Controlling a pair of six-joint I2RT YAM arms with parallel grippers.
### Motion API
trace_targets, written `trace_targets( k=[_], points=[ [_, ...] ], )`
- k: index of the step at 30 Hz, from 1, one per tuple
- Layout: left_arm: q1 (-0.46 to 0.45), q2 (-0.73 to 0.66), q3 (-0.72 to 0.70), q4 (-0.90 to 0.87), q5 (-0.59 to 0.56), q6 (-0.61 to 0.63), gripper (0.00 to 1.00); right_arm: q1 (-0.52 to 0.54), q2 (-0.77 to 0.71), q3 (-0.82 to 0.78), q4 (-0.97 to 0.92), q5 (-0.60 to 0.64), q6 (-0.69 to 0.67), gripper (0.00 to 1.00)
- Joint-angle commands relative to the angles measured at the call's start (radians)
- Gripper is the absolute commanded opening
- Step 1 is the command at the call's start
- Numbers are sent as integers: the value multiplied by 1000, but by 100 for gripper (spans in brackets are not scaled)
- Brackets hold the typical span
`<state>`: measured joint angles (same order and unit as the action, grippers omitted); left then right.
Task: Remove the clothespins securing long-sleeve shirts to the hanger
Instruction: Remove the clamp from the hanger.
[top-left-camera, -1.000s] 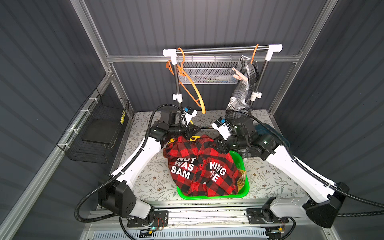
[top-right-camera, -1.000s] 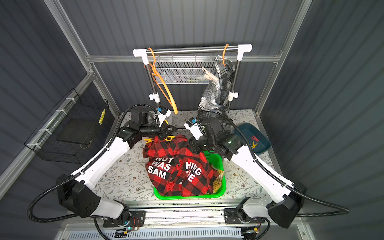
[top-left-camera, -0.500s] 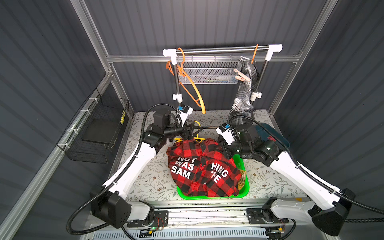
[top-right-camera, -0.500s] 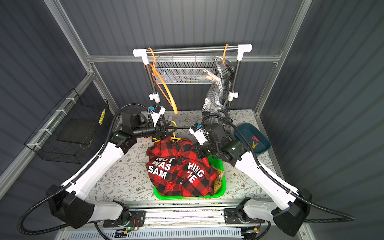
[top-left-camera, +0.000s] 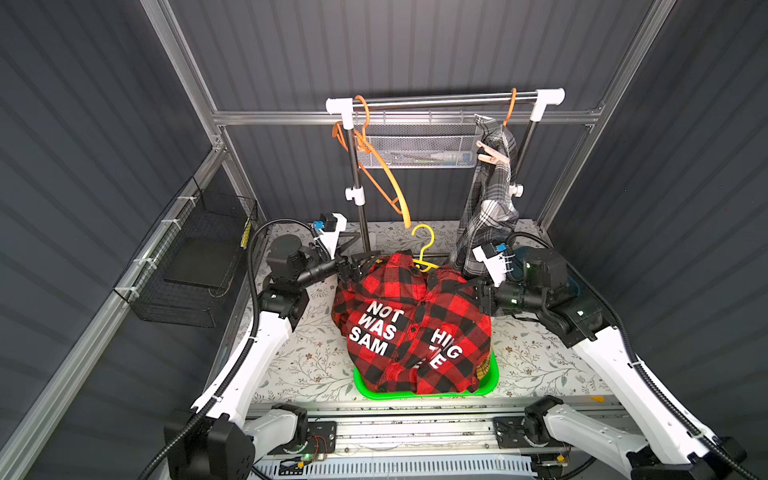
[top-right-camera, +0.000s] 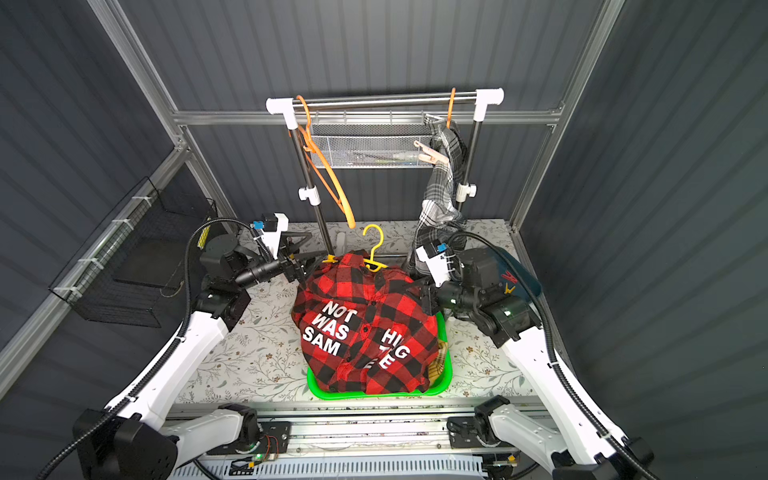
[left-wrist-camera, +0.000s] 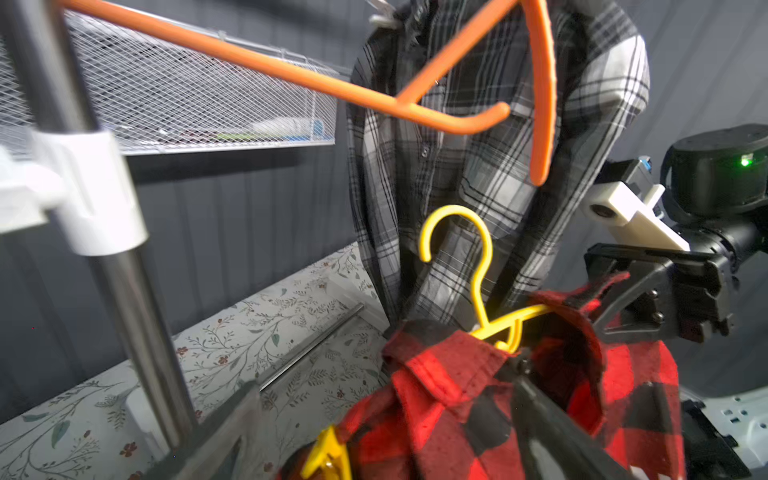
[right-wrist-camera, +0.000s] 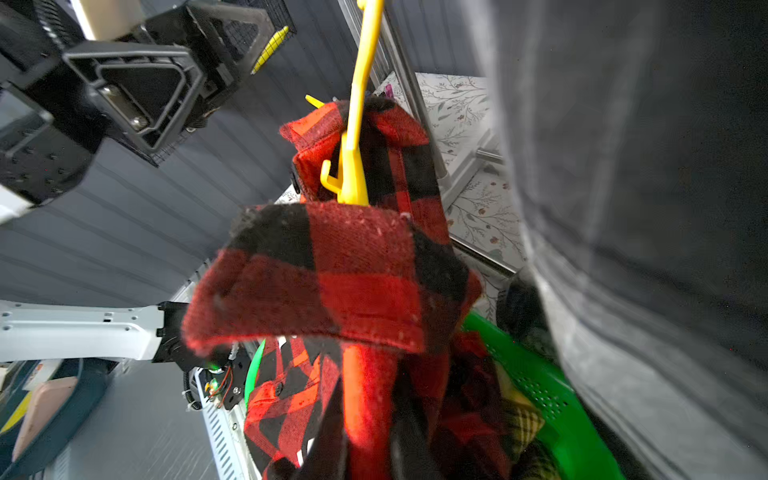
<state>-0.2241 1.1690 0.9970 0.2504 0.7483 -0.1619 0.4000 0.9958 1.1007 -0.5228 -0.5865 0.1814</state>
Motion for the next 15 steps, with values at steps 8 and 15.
trace_targets(
  k=[8,15],
  points=[
    [32,42,-52,209,197,20,94,-91,-29,-18,75,-222,40,0],
    [56,109,-88,383,249,26,92,-115,-23,3,61,-254,37,0]
  ],
)
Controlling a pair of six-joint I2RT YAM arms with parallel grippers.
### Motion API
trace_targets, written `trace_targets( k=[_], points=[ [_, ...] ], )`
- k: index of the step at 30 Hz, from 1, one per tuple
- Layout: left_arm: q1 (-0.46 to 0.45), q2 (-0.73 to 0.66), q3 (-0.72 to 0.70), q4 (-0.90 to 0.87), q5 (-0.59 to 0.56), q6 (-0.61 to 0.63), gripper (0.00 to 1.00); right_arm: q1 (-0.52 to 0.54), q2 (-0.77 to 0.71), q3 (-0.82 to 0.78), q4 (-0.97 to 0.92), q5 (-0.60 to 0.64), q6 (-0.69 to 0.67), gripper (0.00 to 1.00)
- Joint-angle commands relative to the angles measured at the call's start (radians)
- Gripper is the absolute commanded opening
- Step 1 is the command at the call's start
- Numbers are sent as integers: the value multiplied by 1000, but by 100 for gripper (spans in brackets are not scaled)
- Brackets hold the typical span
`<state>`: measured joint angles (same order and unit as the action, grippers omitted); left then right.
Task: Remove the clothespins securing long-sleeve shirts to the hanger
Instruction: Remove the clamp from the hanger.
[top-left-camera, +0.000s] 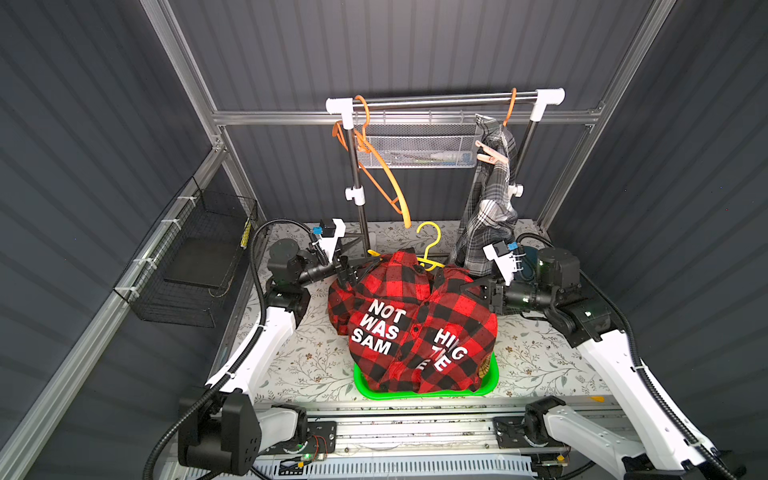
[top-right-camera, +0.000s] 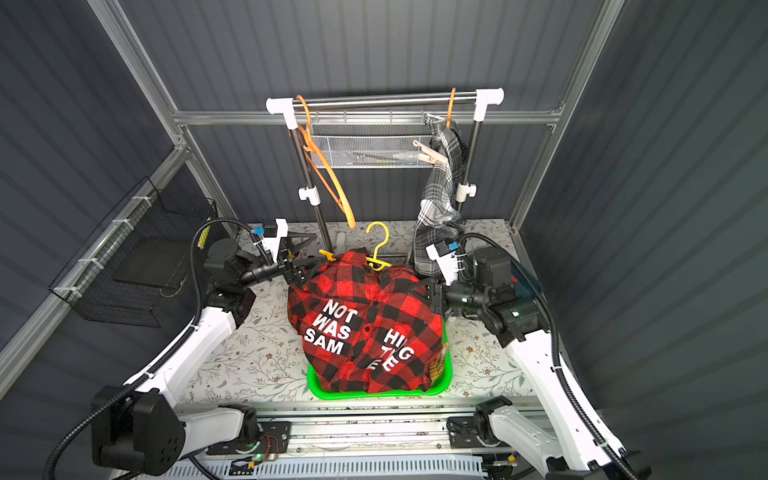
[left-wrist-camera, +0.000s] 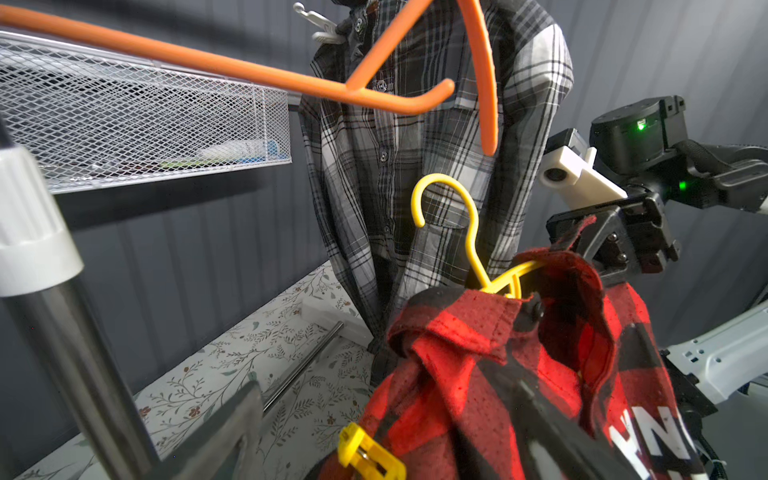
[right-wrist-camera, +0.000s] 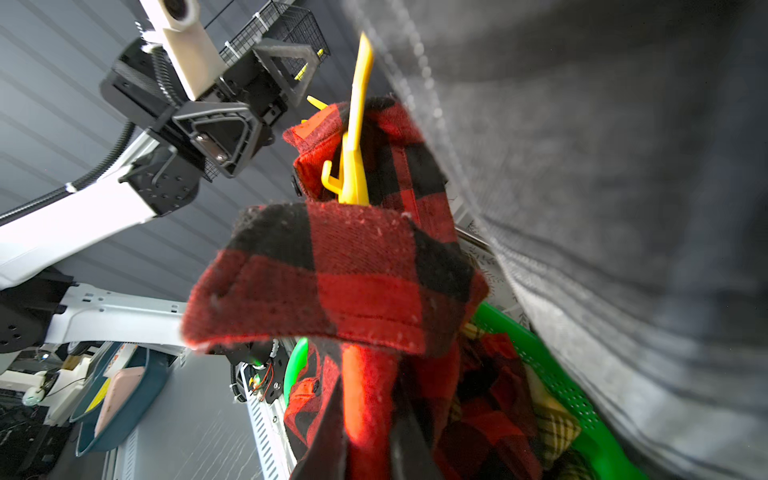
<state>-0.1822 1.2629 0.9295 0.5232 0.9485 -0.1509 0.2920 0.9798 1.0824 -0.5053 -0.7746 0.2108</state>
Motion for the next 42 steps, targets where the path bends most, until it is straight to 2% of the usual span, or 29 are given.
trace_targets(
  k=[1,11,15,22,28,29,30,31,32,42],
  points=[
    [18,23,-17,113,56,15,91,-8,-7,23,41,-71,7,0],
    [21,92,-3,147,160,-8,82,-7,-9,28,43,-118,-14,0],
    [22,120,4,221,194,-79,68,-7,-4,26,44,-123,-17,0],
    [21,135,27,248,215,-127,52,-5,-1,22,46,-121,-19,0],
    [21,124,67,139,230,-74,33,0,2,19,33,-100,-32,0],
    [21,121,72,122,232,-63,25,2,3,19,28,-95,-35,0],
    [21,118,78,104,234,-52,11,6,6,19,23,-89,-37,0],
    [22,114,83,88,233,-41,4,8,8,18,17,-82,-41,0],
    [21,111,85,69,230,-29,0,12,9,18,12,-76,-46,0],
    [21,73,123,16,195,-26,0,64,29,-6,-27,28,-65,0]
  ],
)
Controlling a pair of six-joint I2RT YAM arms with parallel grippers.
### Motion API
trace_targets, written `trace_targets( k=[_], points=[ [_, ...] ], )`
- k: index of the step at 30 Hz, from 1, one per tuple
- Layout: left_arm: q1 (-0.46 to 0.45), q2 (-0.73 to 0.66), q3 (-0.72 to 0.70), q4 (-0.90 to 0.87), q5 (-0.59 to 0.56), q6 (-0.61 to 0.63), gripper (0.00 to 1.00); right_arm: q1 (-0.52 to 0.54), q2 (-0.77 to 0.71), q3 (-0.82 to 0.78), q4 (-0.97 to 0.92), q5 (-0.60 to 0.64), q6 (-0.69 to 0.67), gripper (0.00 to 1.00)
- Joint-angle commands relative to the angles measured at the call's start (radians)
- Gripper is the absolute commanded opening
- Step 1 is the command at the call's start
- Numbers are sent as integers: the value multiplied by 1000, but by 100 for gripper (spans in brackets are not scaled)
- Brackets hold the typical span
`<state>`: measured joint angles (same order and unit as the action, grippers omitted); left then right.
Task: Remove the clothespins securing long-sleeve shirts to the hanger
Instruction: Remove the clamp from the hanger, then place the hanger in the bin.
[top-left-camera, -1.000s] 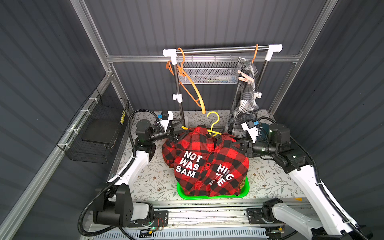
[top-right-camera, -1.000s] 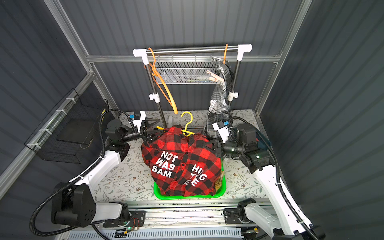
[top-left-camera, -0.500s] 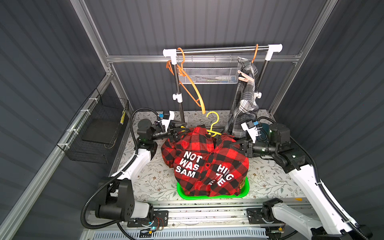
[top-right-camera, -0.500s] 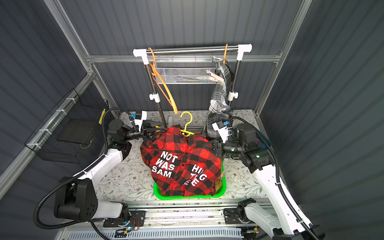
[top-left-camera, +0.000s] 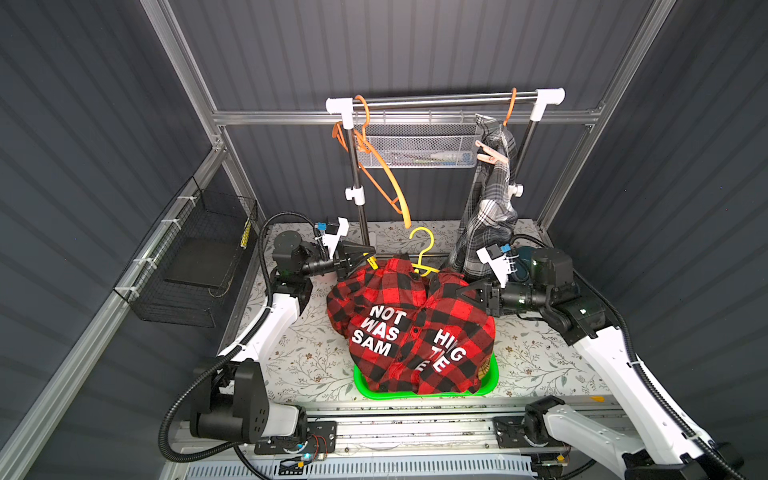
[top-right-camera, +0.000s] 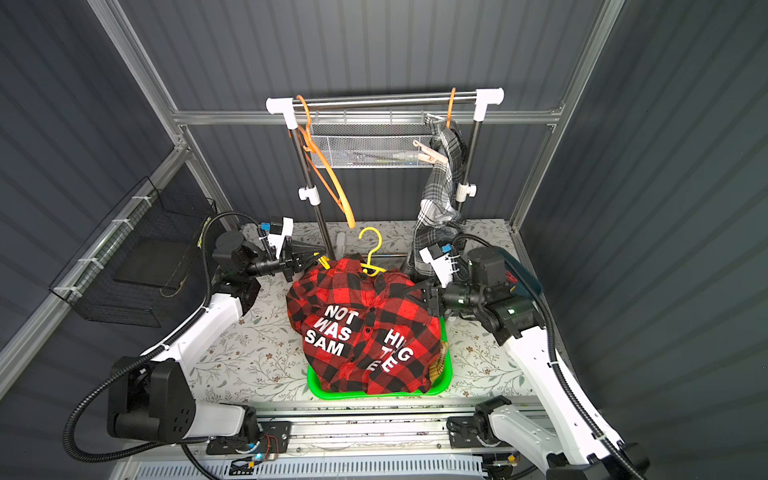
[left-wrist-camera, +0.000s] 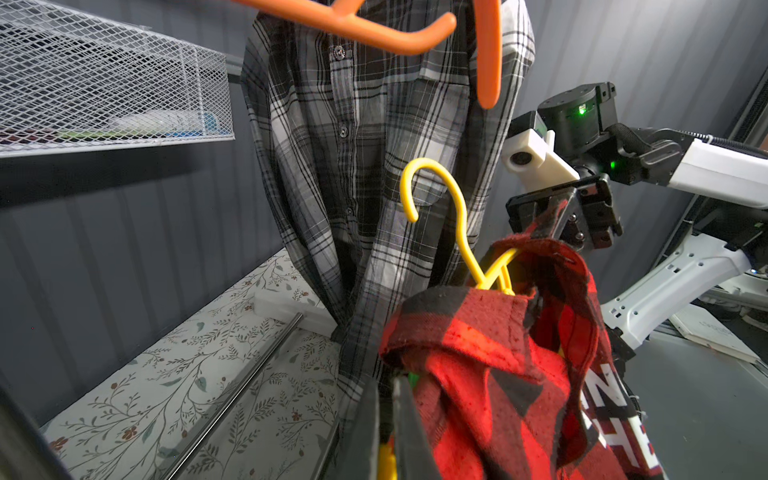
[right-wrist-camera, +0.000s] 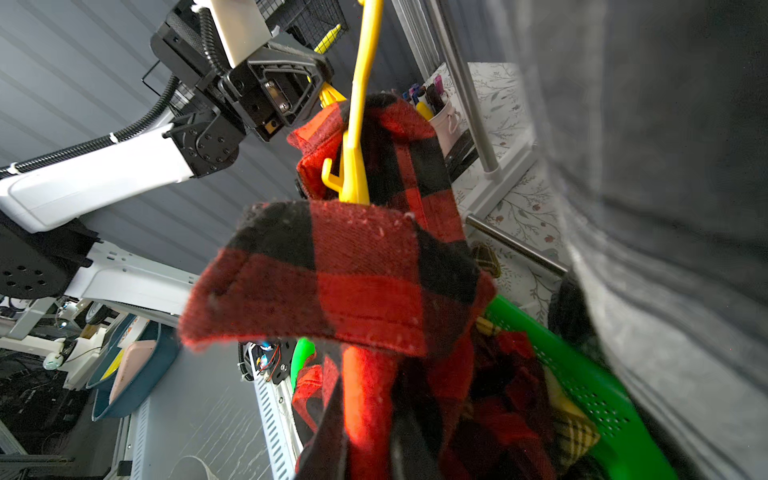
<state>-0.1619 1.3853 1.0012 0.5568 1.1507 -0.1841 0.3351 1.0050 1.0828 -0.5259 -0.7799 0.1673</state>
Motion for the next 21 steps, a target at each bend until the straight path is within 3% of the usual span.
trace_targets(
  k=[1,4,8,13,15,16,21],
  points=[
    [1,-62,55,-14,-14,-2,0,35,8,-12,-17,65,-25,0],
    [-1,-114,63,-8,-72,-26,0,84,21,-47,-28,159,-16,0],
    [-36,-170,85,-73,-164,-45,0,128,11,-177,88,216,107,0],
    [-163,-254,101,-380,-350,151,0,180,-21,-313,181,368,212,0],
    [-183,-271,103,-437,-428,162,0,186,-48,-340,195,411,234,25],
    [-183,-272,102,-436,-446,137,0,191,-64,-341,190,432,235,32],
    [-195,-273,83,-455,-581,-4,0,237,-193,-282,143,636,206,52]
  ],
)
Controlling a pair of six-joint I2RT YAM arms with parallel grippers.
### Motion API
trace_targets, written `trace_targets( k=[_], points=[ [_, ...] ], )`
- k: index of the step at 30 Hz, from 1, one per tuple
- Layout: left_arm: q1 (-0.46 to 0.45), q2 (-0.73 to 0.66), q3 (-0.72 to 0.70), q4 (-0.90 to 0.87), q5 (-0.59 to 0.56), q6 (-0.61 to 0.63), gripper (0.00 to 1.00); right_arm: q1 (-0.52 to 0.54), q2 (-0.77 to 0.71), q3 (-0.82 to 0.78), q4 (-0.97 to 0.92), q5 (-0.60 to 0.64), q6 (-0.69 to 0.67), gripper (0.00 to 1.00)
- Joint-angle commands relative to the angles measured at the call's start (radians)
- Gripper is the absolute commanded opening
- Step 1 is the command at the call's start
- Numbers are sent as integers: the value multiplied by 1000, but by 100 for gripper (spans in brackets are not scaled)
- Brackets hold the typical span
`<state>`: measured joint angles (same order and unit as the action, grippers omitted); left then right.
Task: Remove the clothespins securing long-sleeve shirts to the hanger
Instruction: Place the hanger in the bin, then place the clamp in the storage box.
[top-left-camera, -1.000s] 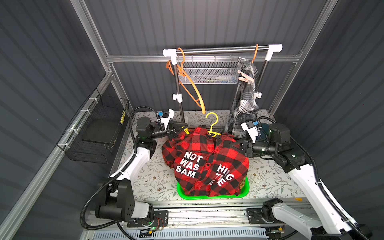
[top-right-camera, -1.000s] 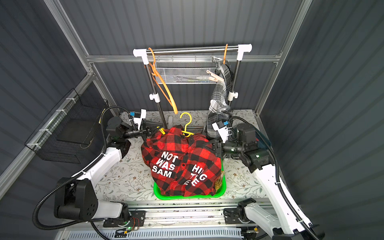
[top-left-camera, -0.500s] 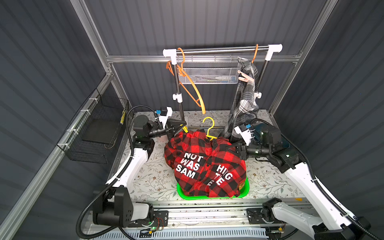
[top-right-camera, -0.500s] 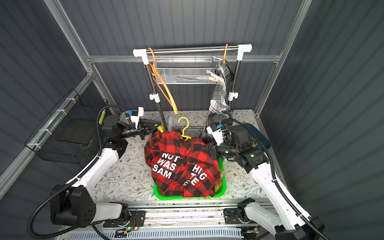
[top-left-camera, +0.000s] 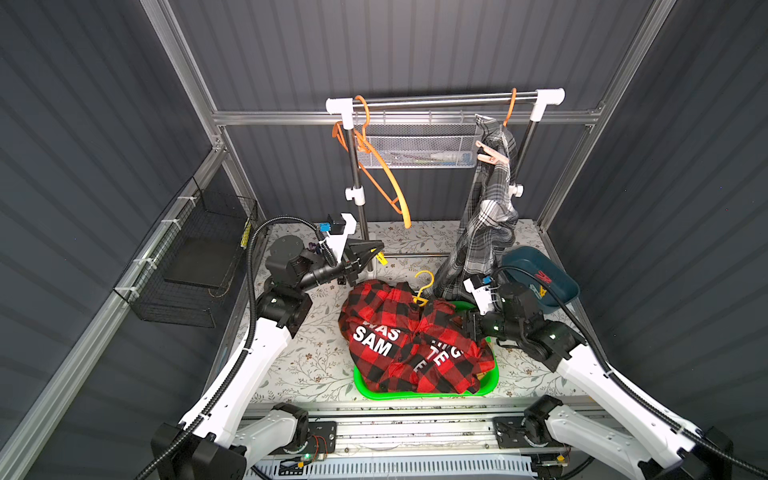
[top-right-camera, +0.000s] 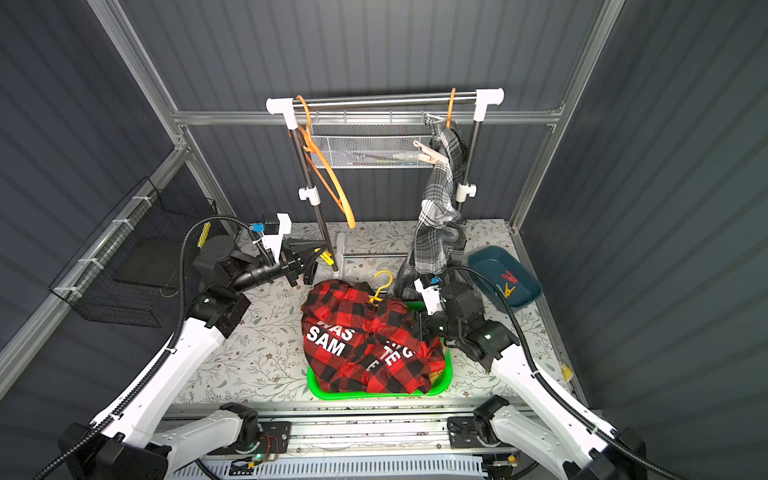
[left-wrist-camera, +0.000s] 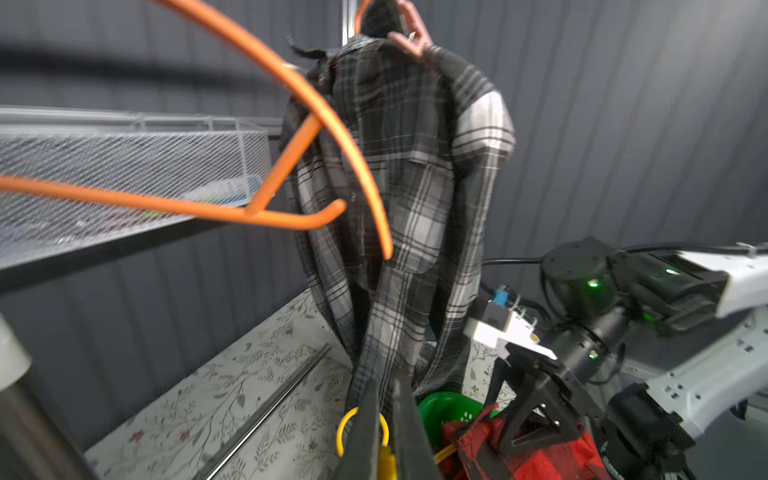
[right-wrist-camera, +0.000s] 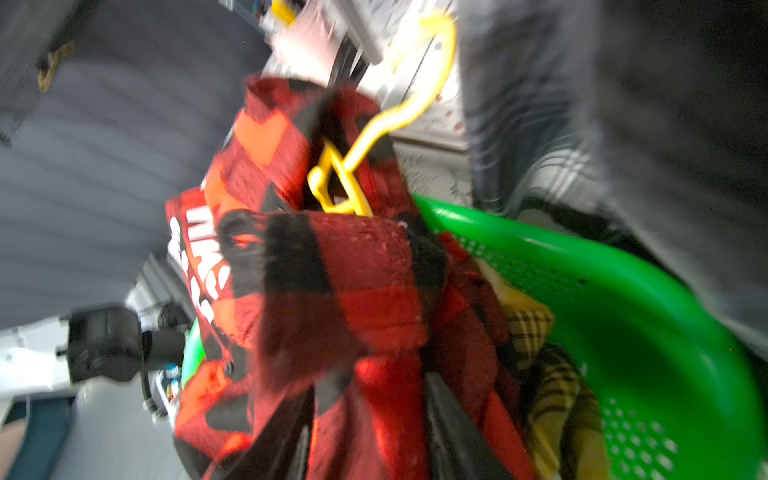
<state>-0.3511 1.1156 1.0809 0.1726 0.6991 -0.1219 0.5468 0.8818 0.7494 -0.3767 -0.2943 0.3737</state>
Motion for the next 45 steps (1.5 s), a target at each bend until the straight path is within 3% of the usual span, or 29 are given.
trace_targets(
  k=[1,7,10,14,26,34,45],
  points=[
    [-8,-6,-6,-70,-154,-89,0,42,-88,66,-7,181,-10,54],
    [-14,-7,-42,-71,-256,-187,0,199,-123,141,5,343,-42,58],
    [-14,5,-32,-95,-273,-195,0,303,-67,189,51,437,-82,59],
    [-14,16,-25,-96,-268,-212,0,371,73,269,138,459,-143,59],
    [-14,30,-6,-145,-275,-217,0,384,495,574,239,347,-201,57],
    [-14,51,6,-150,-245,-235,0,385,641,681,266,322,-206,56],
    [-14,75,5,-125,-165,-292,0,384,716,733,279,342,-217,46]
  ],
)
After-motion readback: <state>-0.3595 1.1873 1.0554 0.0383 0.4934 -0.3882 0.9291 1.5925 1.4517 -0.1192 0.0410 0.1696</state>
